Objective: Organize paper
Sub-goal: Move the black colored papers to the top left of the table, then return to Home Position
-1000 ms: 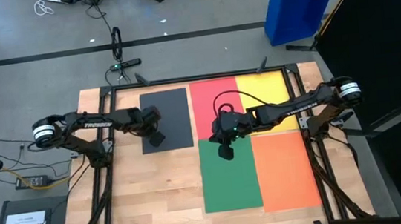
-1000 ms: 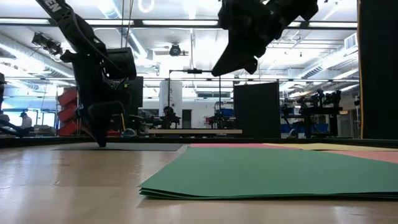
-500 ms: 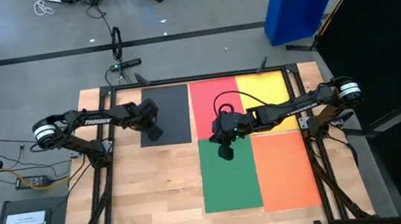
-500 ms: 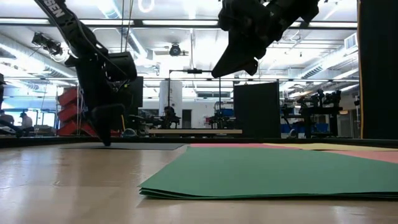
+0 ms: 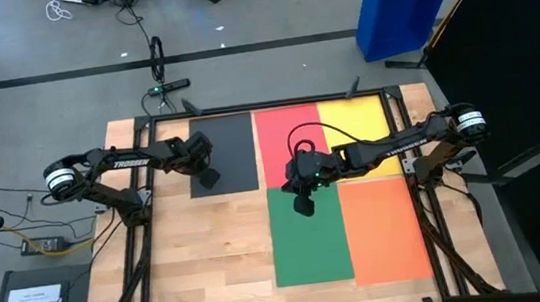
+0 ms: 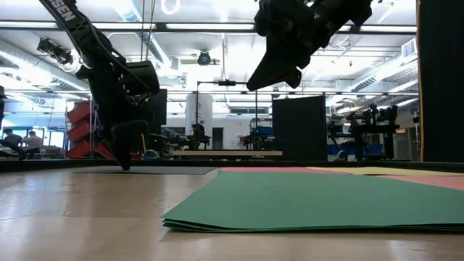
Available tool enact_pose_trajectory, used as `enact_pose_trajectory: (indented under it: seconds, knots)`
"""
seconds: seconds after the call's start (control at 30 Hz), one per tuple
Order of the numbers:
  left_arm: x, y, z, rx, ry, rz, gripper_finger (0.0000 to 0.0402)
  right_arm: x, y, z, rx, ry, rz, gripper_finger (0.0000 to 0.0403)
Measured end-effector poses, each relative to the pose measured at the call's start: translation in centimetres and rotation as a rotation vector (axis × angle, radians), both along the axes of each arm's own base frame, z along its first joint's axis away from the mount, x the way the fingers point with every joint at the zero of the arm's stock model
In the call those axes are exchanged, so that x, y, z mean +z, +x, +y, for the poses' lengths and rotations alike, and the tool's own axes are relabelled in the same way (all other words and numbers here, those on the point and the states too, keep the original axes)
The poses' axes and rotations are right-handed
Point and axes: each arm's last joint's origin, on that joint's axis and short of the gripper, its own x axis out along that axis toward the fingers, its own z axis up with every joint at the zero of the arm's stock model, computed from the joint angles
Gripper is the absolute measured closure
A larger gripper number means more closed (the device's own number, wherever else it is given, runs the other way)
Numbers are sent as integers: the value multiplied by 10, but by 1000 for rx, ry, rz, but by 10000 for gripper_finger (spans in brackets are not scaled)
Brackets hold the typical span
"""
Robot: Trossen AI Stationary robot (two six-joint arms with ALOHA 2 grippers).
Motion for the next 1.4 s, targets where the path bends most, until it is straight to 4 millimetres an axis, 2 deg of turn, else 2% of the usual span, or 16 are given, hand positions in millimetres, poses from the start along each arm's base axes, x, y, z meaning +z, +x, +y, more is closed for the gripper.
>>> enact_pose_trajectory:
  seconds: [0.2,0.47,0.83,0.97,1.13,1.27,1.33,1.4]
  knots:
    - [2,2,1,-3,-3,-15,402,0,0,0,6,17,0,403]
    - [15,9,4,-35,-22,-6,401,0,0,1,8,18,1,403]
    - [30,5,0,-47,-76,101,401,2,1,1,16,10,-19,403]
    - [60,10,-4,-52,-6,-18,401,20,-7,-1,53,-37,-74,403]
    - [133,14,-24,-233,252,-387,401,64,-36,-13,94,-157,-195,403]
    - [190,-12,-53,-286,501,-731,401,107,-80,-29,74,-260,-328,403]
    - [201,-32,-68,-288,578,-856,402,119,-106,-35,52,-311,-421,403]
    - [199,-50,-80,-298,635,-935,402,117,-133,-39,19,-352,-517,403]
